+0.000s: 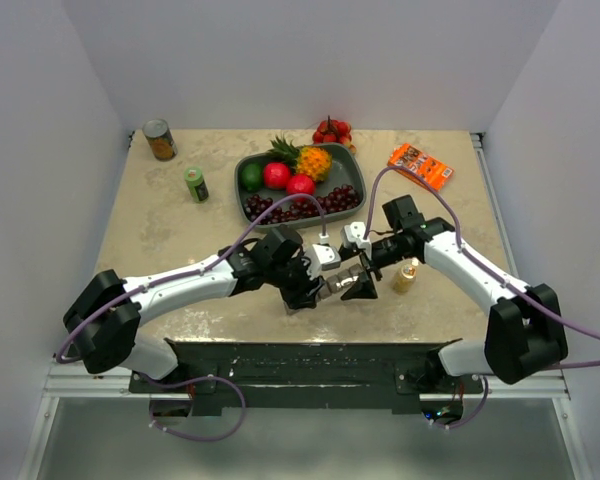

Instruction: Sort the pills into containers

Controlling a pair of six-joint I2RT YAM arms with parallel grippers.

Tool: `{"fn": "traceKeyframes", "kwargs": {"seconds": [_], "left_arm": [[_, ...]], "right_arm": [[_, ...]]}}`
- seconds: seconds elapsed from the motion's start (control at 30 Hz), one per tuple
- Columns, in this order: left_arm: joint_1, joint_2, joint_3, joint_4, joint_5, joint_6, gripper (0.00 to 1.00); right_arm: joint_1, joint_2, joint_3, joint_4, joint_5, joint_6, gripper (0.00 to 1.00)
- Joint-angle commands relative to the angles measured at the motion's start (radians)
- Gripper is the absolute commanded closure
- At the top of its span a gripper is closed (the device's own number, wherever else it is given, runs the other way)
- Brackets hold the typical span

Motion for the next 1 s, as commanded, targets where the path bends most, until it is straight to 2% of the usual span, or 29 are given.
{"fn": "traceKeyframes", "kwargs": {"seconds": [0.0, 0.47, 0.53, 0.63, 0.83, 0.97], "left_arm": [[-0.012, 0.001, 0.044, 0.061, 0.040, 0.004, 1.00], [-0.014, -0.029, 0.025, 0.061, -0.009, -0.003, 1.00], [-0.014, -0.029, 0.015, 0.061, -0.030, 0.000, 1.00], [-0.014, -0.011, 0.005, 0.046, -0.082, 0.004, 1.00], [-0.012, 0.050, -0.018, 0.055, -0.182, -0.005, 1.00], [-0.011, 0.124, 0.002, 0.070, -0.201, -0.008, 1.00]], "right_arm": [[0.010, 0.020, -0.005, 0.061, -0.018, 0.061, 0.04], [0.025, 0.022, -0.019, 0.077, 0.037, 0.076, 0.18], [0.027, 0.019, -0.016, 0.075, 0.043, 0.078, 0.17], [0.013, -0.001, 0.003, 0.087, 0.037, 0.130, 0.01], [-0.131, -0.040, 0.037, 0.067, 0.025, 0.161, 0.01], [-0.208, -0.072, 0.050, 0.058, 0.079, 0.171, 0.01]]}}
